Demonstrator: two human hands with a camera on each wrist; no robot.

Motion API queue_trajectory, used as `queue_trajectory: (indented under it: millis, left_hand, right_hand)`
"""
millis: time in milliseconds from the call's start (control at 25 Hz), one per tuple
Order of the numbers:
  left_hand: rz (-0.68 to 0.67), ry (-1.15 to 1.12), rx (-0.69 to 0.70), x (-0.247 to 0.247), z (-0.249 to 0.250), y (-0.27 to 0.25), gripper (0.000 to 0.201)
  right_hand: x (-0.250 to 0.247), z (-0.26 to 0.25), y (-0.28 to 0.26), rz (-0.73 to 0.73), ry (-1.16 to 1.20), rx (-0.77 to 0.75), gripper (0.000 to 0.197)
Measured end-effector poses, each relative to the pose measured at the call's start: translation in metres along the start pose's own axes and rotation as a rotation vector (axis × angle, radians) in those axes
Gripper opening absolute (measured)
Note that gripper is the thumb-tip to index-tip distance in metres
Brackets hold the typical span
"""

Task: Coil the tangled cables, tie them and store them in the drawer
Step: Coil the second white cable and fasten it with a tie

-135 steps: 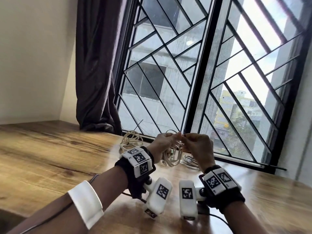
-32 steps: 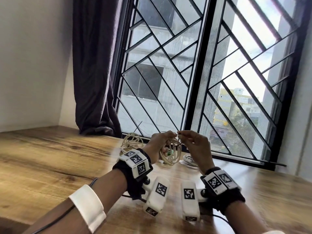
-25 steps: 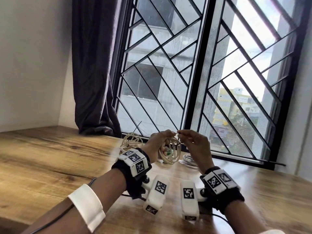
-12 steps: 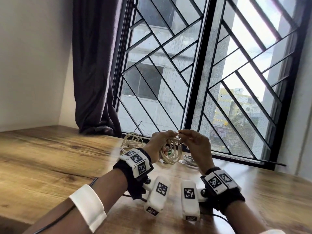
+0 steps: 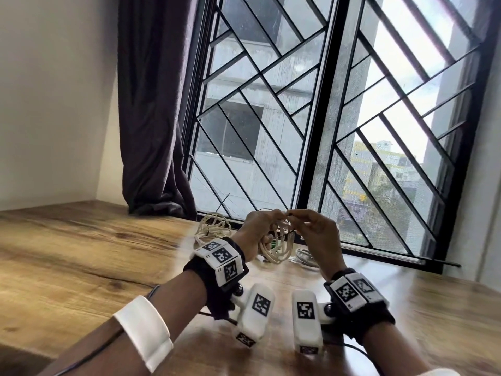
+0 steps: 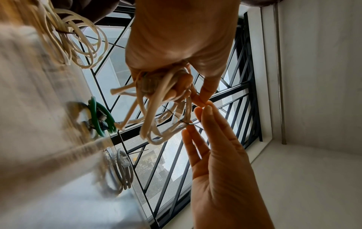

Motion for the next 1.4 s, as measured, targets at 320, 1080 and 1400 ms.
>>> queue_trajectory:
  millis: [320, 1080, 1400]
  left_hand:
    - [-0.055, 0.086, 0.114, 0.000, 0.010, -0.002, 0.014]
    - [-0.312, 0.124, 0.062, 0.023, 0.002, -0.007, 0.013]
    - [-0.301, 0.173, -0.045, 0.029, -0.001, -0.012, 0.016]
  right_hand:
    - [-0.004, 0.002, 0.002, 0.030, -0.093, -0.023, 0.014]
    - [-0.014, -0.022, 0.006, 0.003, -0.640, -0.128, 0.010]
    - [-0.051, -0.021, 0.010, 0.366, -0.706, -0.023, 0.013]
Point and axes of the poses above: each hand's wrist, its own y-axis towards the middle knuckle, its own x-axis out of the palm, z = x × y, the point moved 8 cm from there along y, towards the middle knuckle
